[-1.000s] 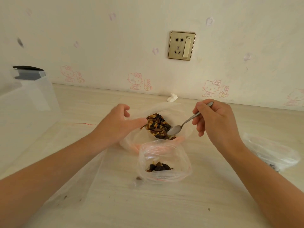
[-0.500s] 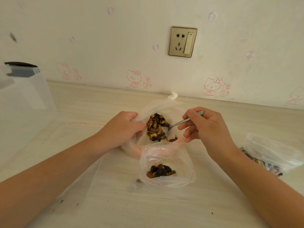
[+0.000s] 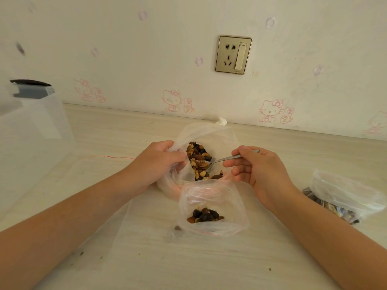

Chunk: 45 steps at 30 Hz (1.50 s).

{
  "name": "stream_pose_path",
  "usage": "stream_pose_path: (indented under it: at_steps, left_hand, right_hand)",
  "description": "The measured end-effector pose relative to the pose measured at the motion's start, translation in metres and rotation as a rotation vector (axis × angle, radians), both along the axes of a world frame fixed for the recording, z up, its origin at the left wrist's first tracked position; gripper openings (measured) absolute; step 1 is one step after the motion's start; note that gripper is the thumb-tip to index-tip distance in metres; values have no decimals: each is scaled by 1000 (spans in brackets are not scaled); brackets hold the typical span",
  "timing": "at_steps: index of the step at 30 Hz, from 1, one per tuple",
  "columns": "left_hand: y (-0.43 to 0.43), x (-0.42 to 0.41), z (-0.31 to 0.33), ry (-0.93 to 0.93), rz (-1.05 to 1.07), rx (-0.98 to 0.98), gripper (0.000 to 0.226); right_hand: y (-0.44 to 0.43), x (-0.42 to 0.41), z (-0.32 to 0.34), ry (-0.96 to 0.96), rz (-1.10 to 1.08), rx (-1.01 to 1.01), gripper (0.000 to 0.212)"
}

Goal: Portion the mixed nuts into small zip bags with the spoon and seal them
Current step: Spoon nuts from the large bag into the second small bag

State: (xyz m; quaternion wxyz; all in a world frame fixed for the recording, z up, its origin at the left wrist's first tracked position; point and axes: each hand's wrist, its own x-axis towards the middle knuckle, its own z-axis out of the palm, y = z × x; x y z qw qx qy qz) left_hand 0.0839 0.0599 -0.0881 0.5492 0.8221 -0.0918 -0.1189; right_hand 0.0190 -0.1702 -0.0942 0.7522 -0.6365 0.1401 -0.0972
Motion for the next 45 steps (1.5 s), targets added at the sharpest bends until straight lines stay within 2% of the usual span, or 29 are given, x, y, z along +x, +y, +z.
stream_pose_path:
  at_steps: [5,8,11,13,17,20,22,25,28,31,34,37,40,45]
  left_hand:
    - [1,0,2,-16,-15,20,12]
    - [3,-1,6,-28,-22,48,27]
    - [7,0,7,-57,-55,114,20]
    - [9,-4,8,-100,-29,132,23]
    - [19,-18,12,-385,117,149,35]
    - [25,-43,19,-602,137,97,18]
    - [29,-65,22,-689,58,103,6]
    - [33,-89,16,-580,-107,191,45]
    - [31,-92,12,-361,-207,459,69]
    - [27,-88,10,-195,-247,451,62]
    - [24,-88,9,-119,-267,389,49]
    - [24,-87,11,-87,-231,364,49]
    - [24,-86,13,-56,-235,344,46]
    - [26,-87,14,-74,-257,367,43]
  right_hand:
    - [-1,2,-3,21,21,54,23]
    - [-2,2,-3,20,20,90,23]
    - [-3,2,-2,9,13,113,24]
    - [-3,0,0,4,8,124,24]
    - [-2,-3,6,-1,-12,146,24]
    - [-3,-5,9,-11,-27,165,25]
    - [-3,-6,12,-19,-28,177,25]
    - [-2,-8,13,-29,-6,188,28]
    - [-1,-9,15,-37,10,183,30]
    - [1,-12,18,-61,22,168,34]
    - [2,-17,22,-144,58,121,42]
    - [7,-25,25,-301,159,-43,45]
    - [15,-36,27,-491,278,-227,37]
    - [18,-42,29,-576,266,-281,34]
